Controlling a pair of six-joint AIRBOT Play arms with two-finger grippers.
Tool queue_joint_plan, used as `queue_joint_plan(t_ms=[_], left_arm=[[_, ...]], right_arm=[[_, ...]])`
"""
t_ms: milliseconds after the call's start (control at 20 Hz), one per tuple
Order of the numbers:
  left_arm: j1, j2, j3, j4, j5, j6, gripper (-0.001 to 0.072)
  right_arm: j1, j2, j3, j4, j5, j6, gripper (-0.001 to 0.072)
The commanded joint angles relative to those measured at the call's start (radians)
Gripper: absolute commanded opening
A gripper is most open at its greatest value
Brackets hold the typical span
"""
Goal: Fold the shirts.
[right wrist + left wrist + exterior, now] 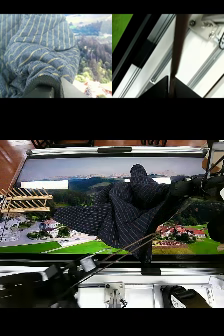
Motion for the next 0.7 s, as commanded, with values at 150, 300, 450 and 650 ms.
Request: queue_joint_plan(t_ms=[150, 300, 450, 650], left_arm=[[0.046, -0.195, -0.01, 0.03, 0.127, -0.055, 0.0058], [0.047, -0.174, 0.003, 0.039, 0.079, -0.085, 0.0058], [0.048, -0.142, 0.027, 0.04, -0.012, -0.087, 0.0058], [0.047, -0.116, 0.027, 0.049, -0.08, -0.119, 0.0058]], right_arm=[[-0.001, 0.0, 0.001, 0.006, 0.008, 0.01, 0.0106], [-0.001, 0.0, 0.001, 0.003, 0.015, 0.009, 0.0106], [-0.001, 0.0, 0.001, 0.004, 0.014, 0.006, 0.0106], [-0.001, 0.0, 0.001, 0.005, 0.033, -0.031, 0.0106]])
